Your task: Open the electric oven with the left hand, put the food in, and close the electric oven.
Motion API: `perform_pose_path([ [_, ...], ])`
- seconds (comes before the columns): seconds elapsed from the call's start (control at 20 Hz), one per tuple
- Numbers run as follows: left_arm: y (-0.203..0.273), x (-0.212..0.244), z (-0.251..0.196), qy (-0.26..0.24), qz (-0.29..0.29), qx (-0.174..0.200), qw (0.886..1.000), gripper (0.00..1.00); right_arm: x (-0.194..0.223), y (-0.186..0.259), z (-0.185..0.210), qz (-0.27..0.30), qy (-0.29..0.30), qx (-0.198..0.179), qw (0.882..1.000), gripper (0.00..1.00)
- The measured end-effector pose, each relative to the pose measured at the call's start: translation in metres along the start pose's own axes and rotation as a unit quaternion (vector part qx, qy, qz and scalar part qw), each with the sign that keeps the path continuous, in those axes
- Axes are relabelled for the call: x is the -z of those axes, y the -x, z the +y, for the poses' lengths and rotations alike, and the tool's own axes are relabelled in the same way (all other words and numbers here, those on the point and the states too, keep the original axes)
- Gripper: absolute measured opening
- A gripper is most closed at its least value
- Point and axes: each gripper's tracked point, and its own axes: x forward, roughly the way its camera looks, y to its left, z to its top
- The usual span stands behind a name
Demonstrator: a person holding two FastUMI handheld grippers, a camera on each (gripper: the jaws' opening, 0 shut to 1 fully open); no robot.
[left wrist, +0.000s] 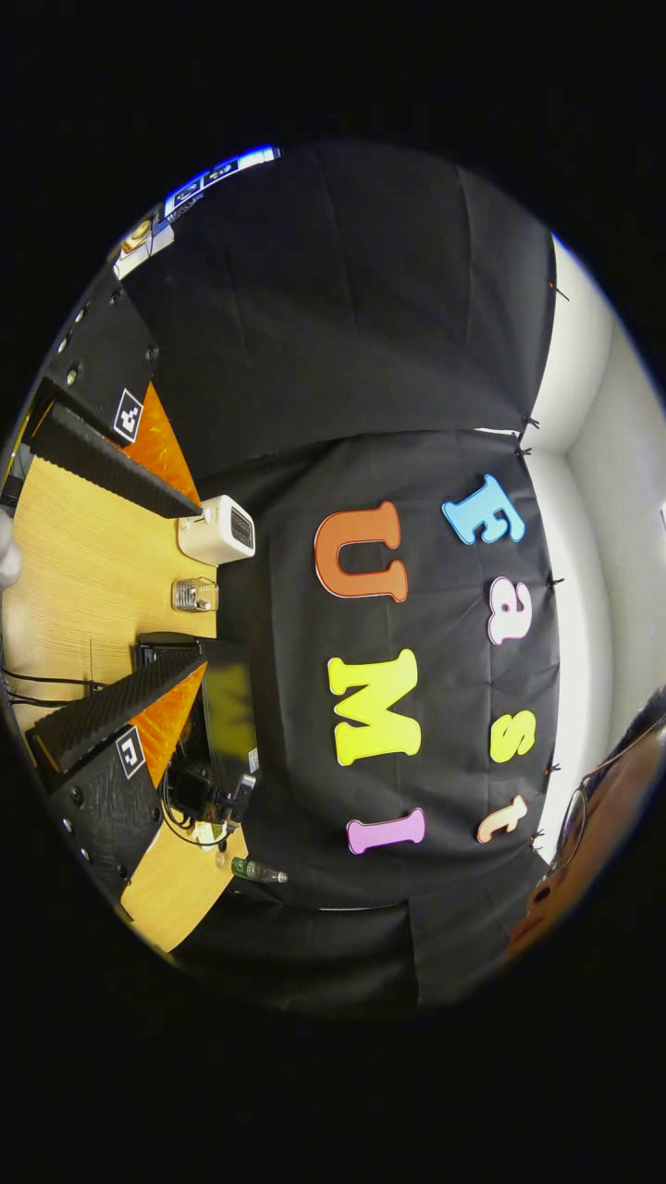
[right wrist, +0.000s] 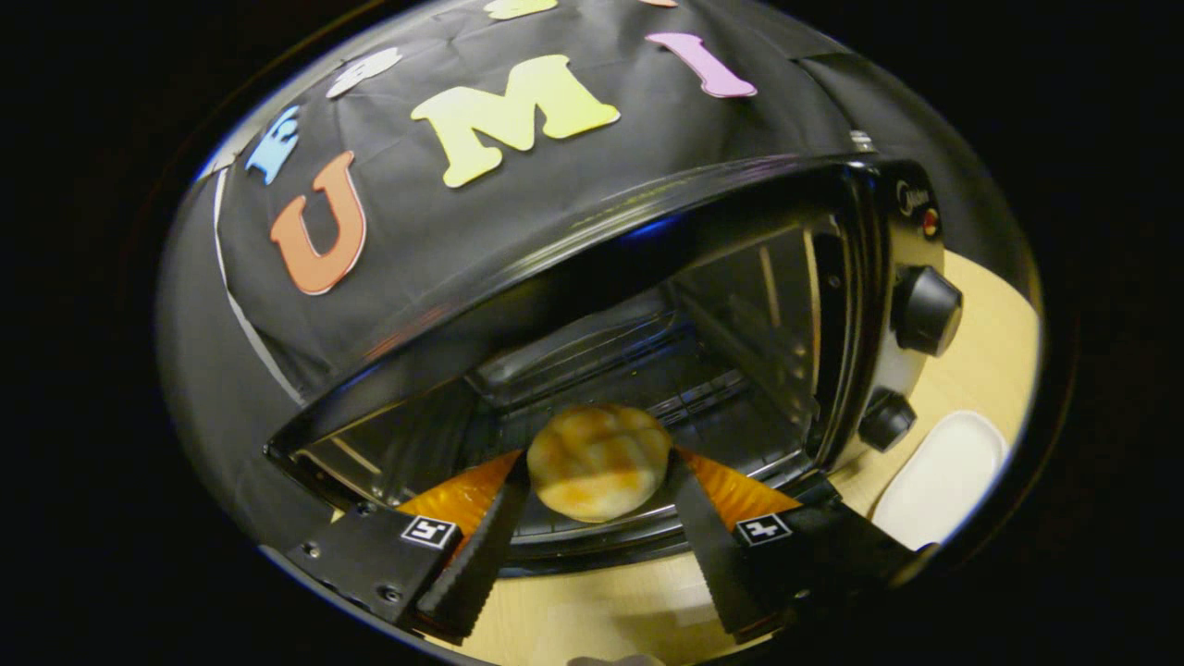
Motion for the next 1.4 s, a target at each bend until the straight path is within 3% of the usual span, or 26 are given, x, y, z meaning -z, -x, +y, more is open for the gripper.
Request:
perform_pose_path([
  [0.2,-0.002,-0.001,-0.002,-0.002,-0.001,0.003,1.0,0.95,0.0,0.003,0.001,-0.008,0.042,0.003,0.999,0.95],
  [0.45,0.0,-0.003,-0.002,0.003,-0.009,0.004,1.0,0.95,-0.018,0.037,-0.003,-0.028,0.08,-0.007,0.996,0.96],
  [0.6,0.001,-0.005,-0.002,0.005,-0.014,0.004,1.0,0.95,-0.052,0.092,-0.004,-0.064,0.124,-0.019,0.99,0.96],
  [0.9,-0.001,-0.005,-0.004,0.007,-0.022,0.009,1.0,0.95,-0.155,0.241,-0.012,-0.159,0.208,-0.048,0.964,0.96],
  [1.15,-0.005,0.001,-0.027,0.008,-0.028,0.031,0.999,0.95,-0.218,0.337,-0.049,-0.196,0.225,-0.029,0.954,0.98],
  [1.4,-0.011,0.033,-0.072,0.004,-0.013,0.069,0.998,0.95,-0.254,0.409,-0.081,-0.222,0.235,-0.004,0.947,0.96],
])
